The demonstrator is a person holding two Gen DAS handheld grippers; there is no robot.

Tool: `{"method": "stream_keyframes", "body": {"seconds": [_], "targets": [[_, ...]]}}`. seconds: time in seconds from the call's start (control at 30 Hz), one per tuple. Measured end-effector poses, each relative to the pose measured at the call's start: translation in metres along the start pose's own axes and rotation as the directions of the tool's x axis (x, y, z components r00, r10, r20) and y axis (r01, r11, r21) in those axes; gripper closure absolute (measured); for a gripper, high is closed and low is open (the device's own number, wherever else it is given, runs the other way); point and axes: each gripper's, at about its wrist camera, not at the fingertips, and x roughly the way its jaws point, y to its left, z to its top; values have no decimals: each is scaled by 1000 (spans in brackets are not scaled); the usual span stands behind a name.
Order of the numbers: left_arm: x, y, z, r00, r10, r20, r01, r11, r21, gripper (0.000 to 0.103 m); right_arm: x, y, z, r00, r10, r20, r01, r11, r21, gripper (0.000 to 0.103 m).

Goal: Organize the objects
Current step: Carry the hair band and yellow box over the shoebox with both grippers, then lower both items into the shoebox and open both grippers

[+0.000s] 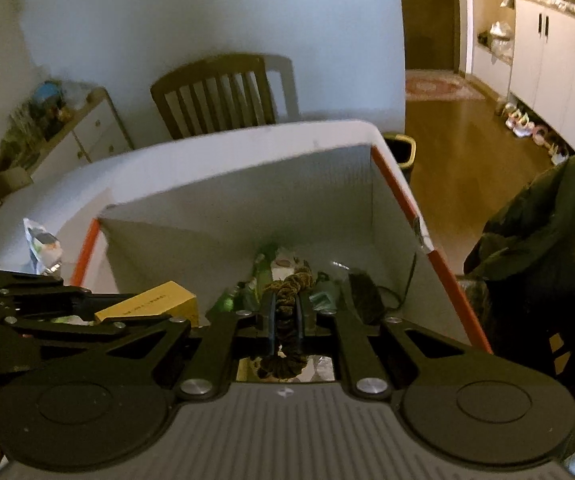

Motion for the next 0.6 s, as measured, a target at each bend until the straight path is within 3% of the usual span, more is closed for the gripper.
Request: {"method": "stream_keyframes", "body": {"seconds": [0.33, 0.6], "targets": [[29, -6, -2, 992, 38, -116, -39, 999, -8, 74, 45, -8, -7, 990, -27, -138, 19, 998, -61, 94], [45, -8, -1, 979, 49, -196, -55, 998, -25, 74, 54, -11, -12, 985, -39, -168, 23, 995, -98, 93]]}}
